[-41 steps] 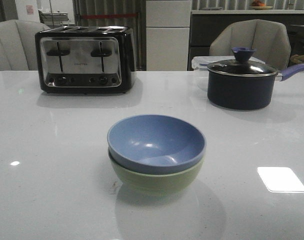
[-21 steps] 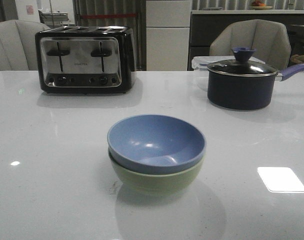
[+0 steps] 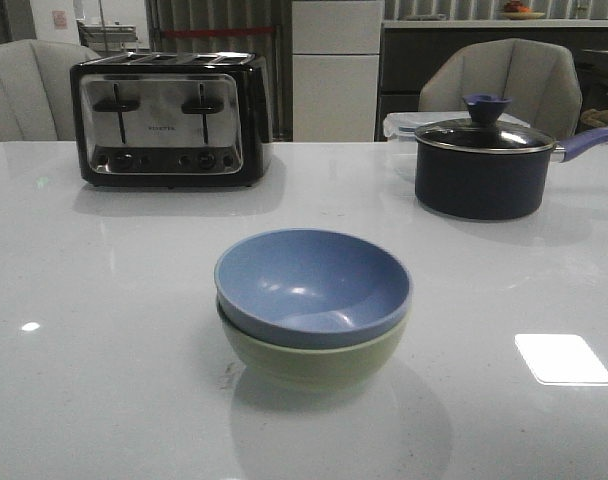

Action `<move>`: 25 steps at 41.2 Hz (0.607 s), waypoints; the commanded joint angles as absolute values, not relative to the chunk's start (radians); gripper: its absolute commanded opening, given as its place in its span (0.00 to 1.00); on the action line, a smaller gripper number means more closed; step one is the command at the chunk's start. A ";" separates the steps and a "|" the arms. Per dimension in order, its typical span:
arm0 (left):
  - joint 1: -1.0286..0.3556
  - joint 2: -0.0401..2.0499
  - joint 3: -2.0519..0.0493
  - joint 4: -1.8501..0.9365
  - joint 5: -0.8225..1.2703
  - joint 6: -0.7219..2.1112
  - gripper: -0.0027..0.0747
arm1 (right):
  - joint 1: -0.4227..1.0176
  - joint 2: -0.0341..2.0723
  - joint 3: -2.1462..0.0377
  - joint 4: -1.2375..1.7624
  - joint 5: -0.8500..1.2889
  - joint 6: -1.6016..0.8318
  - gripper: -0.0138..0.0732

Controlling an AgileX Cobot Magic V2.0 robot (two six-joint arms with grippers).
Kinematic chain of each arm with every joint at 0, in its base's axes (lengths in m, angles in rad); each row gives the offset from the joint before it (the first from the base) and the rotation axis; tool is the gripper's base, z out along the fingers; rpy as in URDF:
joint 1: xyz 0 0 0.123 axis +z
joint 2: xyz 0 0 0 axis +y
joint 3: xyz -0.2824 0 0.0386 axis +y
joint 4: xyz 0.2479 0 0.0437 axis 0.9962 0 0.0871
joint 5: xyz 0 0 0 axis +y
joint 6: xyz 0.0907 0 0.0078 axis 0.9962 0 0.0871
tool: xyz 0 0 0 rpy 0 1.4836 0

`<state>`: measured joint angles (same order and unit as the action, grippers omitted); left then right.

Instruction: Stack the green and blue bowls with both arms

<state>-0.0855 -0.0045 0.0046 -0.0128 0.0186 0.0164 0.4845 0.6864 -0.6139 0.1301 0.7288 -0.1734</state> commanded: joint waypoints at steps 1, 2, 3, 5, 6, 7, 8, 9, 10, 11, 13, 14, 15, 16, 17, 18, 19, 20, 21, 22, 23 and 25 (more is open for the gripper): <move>-0.080 -0.027 0.008 -0.013 -0.072 0.013 0.15 | 0.486 0.687 -0.641 0.126 0.670 -0.186 0.19; -0.074 -0.027 0.008 -0.013 -0.072 0.013 0.15 | 0.486 0.687 -0.641 0.126 0.670 -0.186 0.19; -0.073 -0.027 0.008 -0.013 -0.072 0.013 0.15 | 0.486 0.687 -0.641 0.126 0.670 -0.186 0.19; -0.063 -0.027 0.008 -0.013 -0.072 0.013 0.15 | 0.486 0.687 -0.641 0.126 0.670 -0.186 0.19; -0.061 -0.027 0.008 -0.013 -0.072 0.013 0.15 | 0.486 0.687 -0.641 0.126 0.670 -0.186 0.19; -0.061 -0.027 0.008 -0.013 -0.072 0.013 0.15 | 0.486 0.687 -0.641 0.126 0.670 -0.186 0.19; -0.061 -0.025 0.008 -0.013 -0.072 0.013 0.15 | 0.486 0.687 -0.641 0.126 0.670 -0.186 0.19; -0.061 -0.025 0.008 -0.013 -0.072 0.013 0.15 | 0.486 0.687 -0.641 0.126 0.670 -0.186 0.19; -0.061 -0.025 0.008 -0.013 -0.072 0.013 0.15 | 0.486 0.687 -0.641 0.126 0.670 -0.186 0.19; -0.061 -0.025 0.008 -0.013 -0.072 0.013 0.15 | 0.486 0.687 -0.641 0.126 0.670 -0.186 0.19; -0.061 -0.025 0.008 -0.013 -0.072 0.013 0.15 | 0.486 0.687 -0.641 0.126 0.670 -0.186 0.19; -0.061 -0.025 0.008 -0.013 -0.072 0.013 0.15 | 0.486 0.687 -0.641 0.126 0.670 -0.186 0.19; -0.061 -0.025 0.008 -0.013 -0.072 0.013 0.15 | 0.486 0.687 -0.641 0.126 0.670 -0.186 0.19; -0.061 -0.025 0.008 -0.013 -0.072 0.013 0.15 | 0.486 0.687 -0.641 0.126 0.670 -0.186 0.19; -0.061 -0.025 0.008 -0.013 -0.072 0.013 0.15 | 0.486 0.687 -0.641 0.126 0.670 -0.186 0.19; -0.061 -0.025 0.008 -0.013 -0.072 0.013 0.15 | 0.486 0.687 -0.641 0.126 0.670 -0.186 0.19; -0.061 -0.025 0.008 -0.013 -0.072 0.013 0.15 | 0.486 0.687 -0.641 0.126 0.670 -0.186 0.19; -0.061 -0.025 0.008 -0.013 -0.072 0.013 0.15 | 0.486 0.687 -0.641 0.126 0.670 -0.186 0.19; -0.061 -0.025 0.008 -0.013 -0.072 0.013 0.15 | 0.486 0.687 -0.641 0.126 0.670 -0.186 0.19; -0.061 -0.025 0.008 -0.013 -0.072 0.013 0.15 | 0.486 0.687 -0.641 0.126 0.670 -0.186 0.19; -0.061 -0.025 0.008 -0.013 -0.072 0.013 0.15 | 0.486 0.687 -0.641 0.126 0.670 -0.186 0.19; -0.061 -0.025 0.008 -0.013 -0.072 0.013 0.15 | 0.486 0.687 -0.641 0.126 0.670 -0.186 0.19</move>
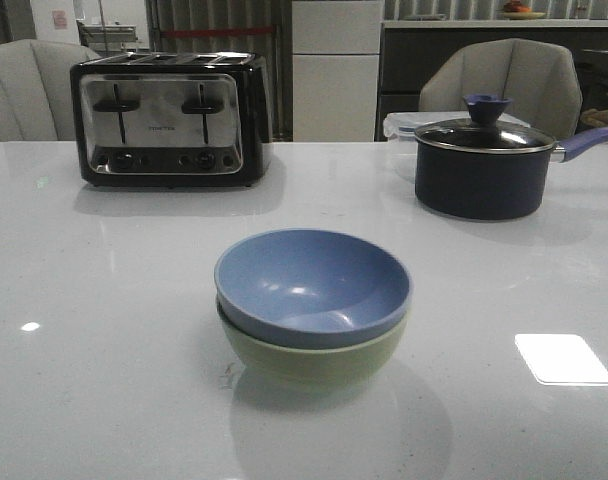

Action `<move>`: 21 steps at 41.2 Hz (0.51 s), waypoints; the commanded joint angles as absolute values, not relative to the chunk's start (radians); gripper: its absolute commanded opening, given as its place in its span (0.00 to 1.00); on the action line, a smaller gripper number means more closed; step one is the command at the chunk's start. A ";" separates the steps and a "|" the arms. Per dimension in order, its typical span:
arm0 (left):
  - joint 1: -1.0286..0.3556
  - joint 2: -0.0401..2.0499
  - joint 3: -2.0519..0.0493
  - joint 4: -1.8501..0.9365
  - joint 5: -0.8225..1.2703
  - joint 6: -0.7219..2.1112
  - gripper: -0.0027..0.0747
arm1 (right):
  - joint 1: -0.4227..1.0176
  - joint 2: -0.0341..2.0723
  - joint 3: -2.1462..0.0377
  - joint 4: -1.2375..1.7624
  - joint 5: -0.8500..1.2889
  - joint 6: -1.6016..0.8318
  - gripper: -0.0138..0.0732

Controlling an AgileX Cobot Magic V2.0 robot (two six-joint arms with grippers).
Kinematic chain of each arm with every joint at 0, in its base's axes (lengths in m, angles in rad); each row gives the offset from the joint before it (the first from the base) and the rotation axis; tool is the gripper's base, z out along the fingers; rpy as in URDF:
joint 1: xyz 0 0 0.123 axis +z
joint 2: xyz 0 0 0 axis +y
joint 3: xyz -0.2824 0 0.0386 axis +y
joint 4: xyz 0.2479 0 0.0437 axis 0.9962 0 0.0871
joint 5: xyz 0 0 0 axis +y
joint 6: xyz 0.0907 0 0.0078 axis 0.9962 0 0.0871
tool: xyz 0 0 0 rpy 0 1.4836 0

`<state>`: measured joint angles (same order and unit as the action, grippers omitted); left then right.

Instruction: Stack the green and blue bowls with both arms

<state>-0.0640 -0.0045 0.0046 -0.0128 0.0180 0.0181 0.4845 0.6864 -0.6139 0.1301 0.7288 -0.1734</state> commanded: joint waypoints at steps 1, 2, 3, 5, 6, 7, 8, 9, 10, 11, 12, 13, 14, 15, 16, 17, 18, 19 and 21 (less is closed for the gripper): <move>-0.061 -0.025 0.008 -0.013 -0.072 0.013 0.15 | 0.486 0.687 -0.641 0.126 0.670 -0.186 0.19; -0.061 -0.025 0.008 -0.013 -0.072 0.013 0.15 | 0.486 0.687 -0.641 0.126 0.670 -0.186 0.19; -0.061 -0.025 0.008 -0.013 -0.072 0.013 0.15 | 0.486 0.687 -0.641 0.126 0.670 -0.186 0.19; -0.061 -0.025 0.008 -0.013 -0.072 0.013 0.15 | 0.486 0.687 -0.641 0.126 0.670 -0.186 0.19; -0.061 -0.025 0.008 -0.013 -0.072 0.013 0.15 | 0.486 0.687 -0.641 0.126 0.670 -0.186 0.19; -0.061 -0.025 0.008 -0.013 -0.072 0.013 0.15 | 0.486 0.687 -0.641 0.126 0.670 -0.186 0.19; -0.061 -0.025 0.008 -0.013 -0.072 0.013 0.15 | 0.486 0.687 -0.641 0.126 0.670 -0.186 0.19; -0.061 -0.025 0.008 -0.013 -0.072 0.013 0.15 | 0.486 0.686 -0.641 0.126 0.670 -0.186 0.19; -0.061 -0.025 0.008 -0.013 -0.072 0.013 0.15 | 0.486 0.679 -0.641 0.126 0.672 -0.186 0.19; -0.061 -0.025 0.008 -0.013 -0.072 0.013 0.15 | 0.484 0.672 -0.641 0.126 0.672 -0.186 0.19; -0.061 -0.025 0.008 -0.013 -0.072 0.013 0.15 | 0.482 0.662 -0.641 0.126 0.672 -0.186 0.19; -0.061 -0.025 0.008 -0.013 -0.072 0.013 0.15 | 0.477 0.652 -0.640 0.126 0.672 -0.186 0.19; -0.061 -0.025 0.008 -0.013 -0.072 0.013 0.15 | 0.464 0.640 -0.639 0.126 0.670 -0.186 0.19; -0.061 -0.025 0.008 -0.013 -0.072 0.013 0.15 | 0.451 0.622 -0.634 0.126 0.661 -0.186 0.19; -0.061 -0.025 0.008 -0.013 -0.072 0.013 0.15 | 0.429 0.606 -0.629 0.125 0.649 -0.186 0.19; -0.061 -0.025 0.008 -0.013 -0.072 0.013 0.15 | 0.410 0.582 -0.619 0.125 0.634 -0.186 0.19; -0.061 -0.025 0.008 -0.013 -0.072 0.013 0.15 | 0.384 0.563 -0.607 0.125 0.620 -0.186 0.19; -0.061 -0.025 0.008 -0.013 -0.071 0.013 0.15 | 0.365 0.544 -0.600 0.125 0.604 -0.186 0.19; -0.061 -0.025 0.008 -0.013 -0.071 0.013 0.15 | 0.319 0.499 -0.566 0.119 0.558 -0.186 0.19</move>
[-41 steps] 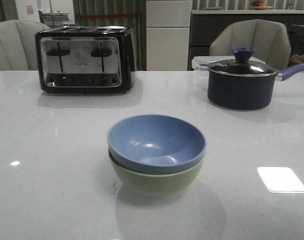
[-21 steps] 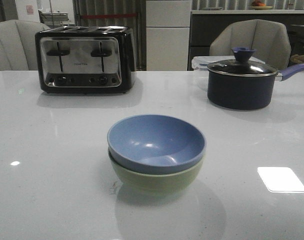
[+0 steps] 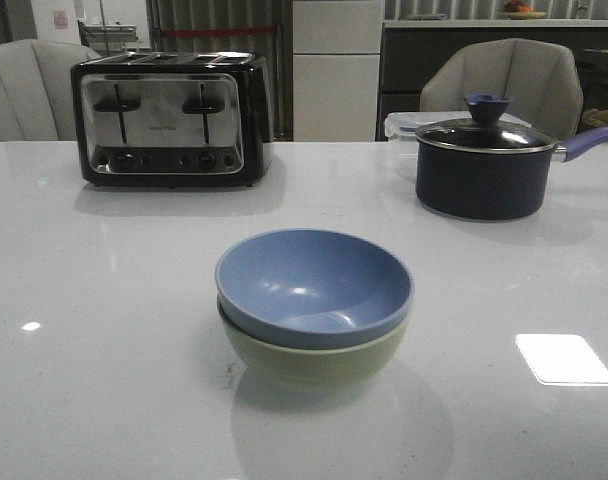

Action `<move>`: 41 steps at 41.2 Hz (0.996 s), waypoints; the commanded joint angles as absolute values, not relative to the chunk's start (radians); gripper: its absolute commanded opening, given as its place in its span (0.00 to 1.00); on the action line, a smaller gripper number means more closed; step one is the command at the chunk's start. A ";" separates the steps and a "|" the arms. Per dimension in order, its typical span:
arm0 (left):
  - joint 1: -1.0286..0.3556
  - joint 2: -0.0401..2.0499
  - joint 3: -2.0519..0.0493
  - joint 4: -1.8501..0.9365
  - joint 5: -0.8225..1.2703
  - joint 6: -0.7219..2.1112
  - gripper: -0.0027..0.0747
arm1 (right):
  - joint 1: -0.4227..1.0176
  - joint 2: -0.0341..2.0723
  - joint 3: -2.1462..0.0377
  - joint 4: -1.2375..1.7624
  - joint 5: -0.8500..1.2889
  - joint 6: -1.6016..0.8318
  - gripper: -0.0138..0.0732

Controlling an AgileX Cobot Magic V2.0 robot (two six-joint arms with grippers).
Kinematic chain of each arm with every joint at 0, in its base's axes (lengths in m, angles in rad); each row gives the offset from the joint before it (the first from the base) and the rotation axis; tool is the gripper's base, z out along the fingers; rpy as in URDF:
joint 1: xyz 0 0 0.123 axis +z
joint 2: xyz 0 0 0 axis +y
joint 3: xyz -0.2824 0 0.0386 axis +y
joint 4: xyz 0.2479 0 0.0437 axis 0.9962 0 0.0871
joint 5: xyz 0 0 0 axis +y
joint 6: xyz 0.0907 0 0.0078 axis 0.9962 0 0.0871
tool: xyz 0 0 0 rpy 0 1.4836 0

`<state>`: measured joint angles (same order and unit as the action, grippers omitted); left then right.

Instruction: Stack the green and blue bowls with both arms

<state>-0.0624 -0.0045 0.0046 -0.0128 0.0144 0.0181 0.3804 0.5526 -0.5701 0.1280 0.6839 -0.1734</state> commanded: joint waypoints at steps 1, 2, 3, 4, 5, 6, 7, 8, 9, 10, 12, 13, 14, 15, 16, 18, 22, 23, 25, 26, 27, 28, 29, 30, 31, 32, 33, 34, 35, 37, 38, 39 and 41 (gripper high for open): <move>-0.061 -0.025 0.008 -0.013 -0.071 0.013 0.15 | 0.301 0.473 -0.551 0.116 0.526 -0.186 0.19; -0.060 -0.025 0.008 -0.013 -0.071 0.013 0.15 | 0.277 0.448 -0.530 0.113 0.501 -0.186 0.19; -0.060 -0.025 0.008 -0.013 -0.071 0.013 0.15 | 0.254 0.429 -0.513 0.111 0.465 -0.186 0.19; -0.060 -0.025 0.008 -0.013 -0.071 0.013 0.15 | 0.237 0.404 -0.488 0.110 0.429 -0.186 0.19; -0.060 -0.025 0.008 -0.013 -0.071 0.013 0.15 | 0.215 0.386 -0.469 0.110 0.402 -0.186 0.19; -0.060 -0.025 0.008 -0.013 -0.071 0.013 0.15 | 0.199 0.367 -0.450 0.110 0.375 -0.186 0.19; -0.060 -0.025 0.008 -0.013 -0.071 0.013 0.15 | 0.184 0.341 -0.423 0.110 0.339 -0.186 0.19; -0.060 -0.025 0.008 -0.013 -0.071 0.013 0.15 | 0.165 0.322 -0.402 0.110 0.314 -0.186 0.19; -0.060 -0.025 0.008 -0.013 -0.071 0.013 0.15 | 0.151 0.296 -0.375 0.110 0.281 -0.186 0.19; -0.060 -0.025 0.008 -0.013 -0.071 0.013 0.15 | 0.133 0.277 -0.346 0.110 0.257 -0.186 0.19; -0.060 -0.025 0.008 -0.013 -0.071 0.013 0.15 | 0.104 0.225 -0.297 0.111 0.208 -0.186 0.19; -0.060 -0.025 0.008 -0.013 -0.069 0.013 0.15 | 0.088 0.207 -0.276 0.111 0.184 -0.186 0.19; -0.060 -0.025 0.008 -0.013 -0.069 0.013 0.15 | 0.077 0.183 -0.249 0.111 0.167 -0.186 0.19; -0.060 -0.025 0.008 -0.013 -0.069 0.013 0.15 | 0.062 0.165 -0.228 0.111 0.145 -0.186 0.19; -0.060 -0.025 0.008 -0.013 -0.069 0.013 0.15 | 0.052 0.143 -0.203 0.111 0.124 -0.186 0.19; -0.060 -0.025 0.008 -0.013 -0.069 0.013 0.15 | 0.032 0.109 -0.160 0.111 0.090 -0.185 0.19; -0.060 -0.025 0.008 -0.013 -0.069 0.013 0.15 | 0.011 0.051 -0.083 0.111 0.034 -0.185 0.19; -0.060 -0.025 0.008 -0.013 -0.069 0.013 0.15 | 0.009 0.037 -0.062 0.111 0.020 -0.185 0.19; -0.060 -0.025 0.008 -0.013 -0.069 0.013 0.15 | 0.007 0.016 -0.028 0.111 0.000 -0.185 0.19; -0.060 -0.025 0.008 -0.013 -0.067 0.013 0.15 | 0.007 0.006 -0.010 0.111 -0.009 -0.185 0.19; -0.060 -0.025 0.008 -0.013 -0.067 0.013 0.15 | 0.007 -0.003 0.003 0.111 -0.021 -0.185 0.19; -0.060 -0.025 0.008 -0.013 -0.067 0.013 0.15 | 0.007 -0.012 0.020 0.111 -0.029 -0.185 0.19; -0.060 -0.025 0.008 -0.013 -0.067 0.013 0.15 | 0.007 -0.019 0.028 0.111 -0.033 -0.185 0.19; -0.060 -0.025 0.008 -0.013 -0.065 0.013 0.15 | 0.007 -0.028 0.024 0.111 0.000 -0.185 0.19; -0.060 -0.025 0.008 -0.013 -0.065 0.013 0.15 | 0.007 -0.031 0.024 0.111 0.000 -0.185 0.19; -0.060 -0.025 0.008 -0.013 -0.065 0.013 0.15 | 0.007 -0.031 0.024 0.111 0.000 -0.185 0.19; -0.060 -0.025 0.008 -0.013 -0.065 0.013 0.15 | 0.008 -0.030 0.024 0.111 0.000 -0.185 0.19; -0.060 -0.025 0.008 -0.013 -0.065 0.013 0.15 | 0.008 -0.030 0.024 0.111 -0.005 -0.185 0.19; -0.060 -0.023 0.008 -0.013 -0.065 0.013 0.15 | 0.008 -0.030 0.024 0.111 -0.008 -0.185 0.19; -0.060 -0.023 0.008 -0.013 -0.065 0.013 0.15 | 0.008 -0.029 0.024 0.111 -0.012 -0.185 0.19; -0.060 -0.023 0.008 -0.013 -0.065 0.013 0.15 | 0.008 -0.029 0.024 0.111 -0.012 -0.185 0.19; -0.060 -0.023 0.008 -0.013 -0.065 0.013 0.15 | 0.008 -0.029 0.024 0.111 -0.012 -0.185 0.19; -0.060 -0.023 0.008 -0.013 -0.065 0.013 0.15 | 0.008 -0.029 0.024 0.111 -0.012 -0.185 0.19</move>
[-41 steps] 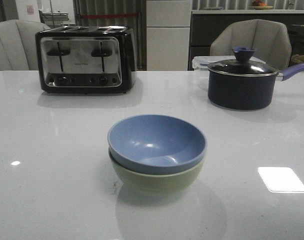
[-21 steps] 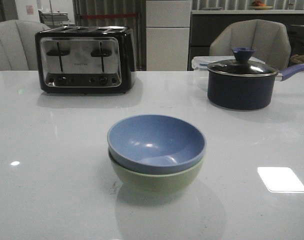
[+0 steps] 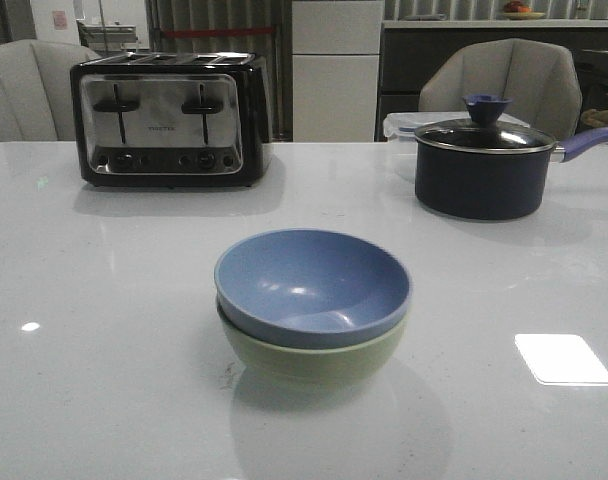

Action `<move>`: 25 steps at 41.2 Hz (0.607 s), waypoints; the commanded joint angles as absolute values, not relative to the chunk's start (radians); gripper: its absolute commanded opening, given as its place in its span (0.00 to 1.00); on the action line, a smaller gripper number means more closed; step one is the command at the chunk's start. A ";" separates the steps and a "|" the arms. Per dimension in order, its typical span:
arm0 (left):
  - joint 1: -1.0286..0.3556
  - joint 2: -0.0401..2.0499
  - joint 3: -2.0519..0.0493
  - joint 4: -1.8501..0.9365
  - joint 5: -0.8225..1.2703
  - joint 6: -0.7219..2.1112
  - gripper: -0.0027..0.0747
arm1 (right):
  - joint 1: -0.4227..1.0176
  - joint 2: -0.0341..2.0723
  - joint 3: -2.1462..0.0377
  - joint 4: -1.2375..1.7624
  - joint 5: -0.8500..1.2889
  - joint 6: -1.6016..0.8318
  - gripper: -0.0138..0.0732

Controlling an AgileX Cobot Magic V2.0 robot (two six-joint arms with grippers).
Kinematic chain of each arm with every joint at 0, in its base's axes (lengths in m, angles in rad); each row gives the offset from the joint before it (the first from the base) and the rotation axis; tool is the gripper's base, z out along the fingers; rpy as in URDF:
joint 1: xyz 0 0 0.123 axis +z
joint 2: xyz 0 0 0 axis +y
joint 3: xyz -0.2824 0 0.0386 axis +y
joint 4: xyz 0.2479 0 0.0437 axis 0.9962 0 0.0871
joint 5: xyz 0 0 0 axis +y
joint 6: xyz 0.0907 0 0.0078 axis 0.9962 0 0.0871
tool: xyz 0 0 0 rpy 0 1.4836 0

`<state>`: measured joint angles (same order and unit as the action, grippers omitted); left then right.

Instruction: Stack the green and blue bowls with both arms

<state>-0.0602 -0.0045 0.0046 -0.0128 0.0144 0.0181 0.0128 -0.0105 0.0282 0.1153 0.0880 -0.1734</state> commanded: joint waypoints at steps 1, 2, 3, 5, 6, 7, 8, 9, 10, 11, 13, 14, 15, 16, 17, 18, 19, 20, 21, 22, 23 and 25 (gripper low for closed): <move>-0.060 -0.023 0.008 -0.013 -0.065 0.013 0.15 | 0.008 -0.029 0.024 0.111 -0.012 -0.185 0.19; -0.060 -0.023 0.008 -0.013 -0.065 0.013 0.15 | 0.008 -0.029 0.024 0.111 -0.014 -0.185 0.19; -0.060 -0.023 0.008 -0.013 -0.065 0.013 0.15 | 0.008 -0.029 0.024 0.111 -0.016 -0.185 0.19; -0.060 -0.023 0.008 -0.013 -0.065 0.013 0.15 | 0.008 -0.029 0.024 0.111 -0.021 -0.185 0.19; -0.060 -0.023 0.008 -0.013 -0.065 0.013 0.15 | 0.008 -0.029 0.024 0.111 -0.026 -0.183 0.19; -0.060 -0.023 0.008 -0.013 -0.065 0.013 0.15 | 0.008 -0.029 0.024 0.111 -0.029 -0.174 0.19; -0.060 -0.023 0.008 -0.013 -0.065 0.013 0.15 | 0.008 -0.030 0.024 0.109 -0.034 -0.159 0.19; -0.060 -0.023 0.008 -0.013 -0.065 0.013 0.15 | 0.008 -0.030 0.024 0.099 -0.038 -0.139 0.19; -0.060 -0.023 0.008 -0.013 -0.065 0.013 0.15 | 0.008 -0.030 0.024 0.085 -0.045 -0.119 0.19; -0.060 -0.023 0.008 -0.013 -0.065 0.013 0.15 | 0.008 -0.030 0.024 0.062 -0.051 -0.088 0.19; -0.060 -0.023 0.008 -0.013 -0.065 0.013 0.15 | 0.008 -0.030 0.024 0.019 -0.063 -0.030 0.19; -0.060 -0.023 0.008 -0.013 -0.065 0.013 0.15 | 0.008 -0.030 0.024 0.000 -0.068 -0.007 0.19; -0.060 -0.023 0.008 -0.013 -0.065 0.013 0.15 | 0.008 -0.030 0.024 -0.010 -0.075 0.016 0.19; -0.060 -0.023 0.008 -0.013 -0.065 0.013 0.15 | 0.008 -0.030 0.024 -0.013 -0.079 0.025 0.19; -0.060 -0.023 0.008 -0.013 -0.065 0.013 0.15 | 0.008 -0.030 0.024 -0.013 -0.081 0.026 0.19; -0.060 -0.023 0.008 -0.013 -0.065 0.013 0.15 | 0.008 -0.030 0.024 -0.013 -0.081 0.026 0.19; -0.060 -0.023 0.008 -0.013 -0.065 0.013 0.15 | 0.008 -0.030 0.024 -0.013 -0.081 0.026 0.19; -0.060 -0.023 0.008 -0.013 -0.065 0.013 0.15 | 0.008 -0.030 0.024 -0.013 -0.081 0.026 0.19; -0.060 -0.023 0.008 -0.013 -0.065 0.013 0.15 | 0.008 -0.030 0.024 -0.013 -0.081 0.026 0.19; -0.060 -0.023 0.008 -0.013 -0.065 0.013 0.15 | 0.008 -0.030 0.024 -0.013 -0.080 0.026 0.19; -0.060 -0.023 0.008 -0.013 -0.065 0.013 0.15 | 0.008 -0.030 0.024 -0.013 -0.078 0.026 0.19; -0.060 -0.023 0.008 -0.013 -0.065 0.013 0.15 | 0.008 -0.030 0.024 -0.013 -0.074 0.026 0.19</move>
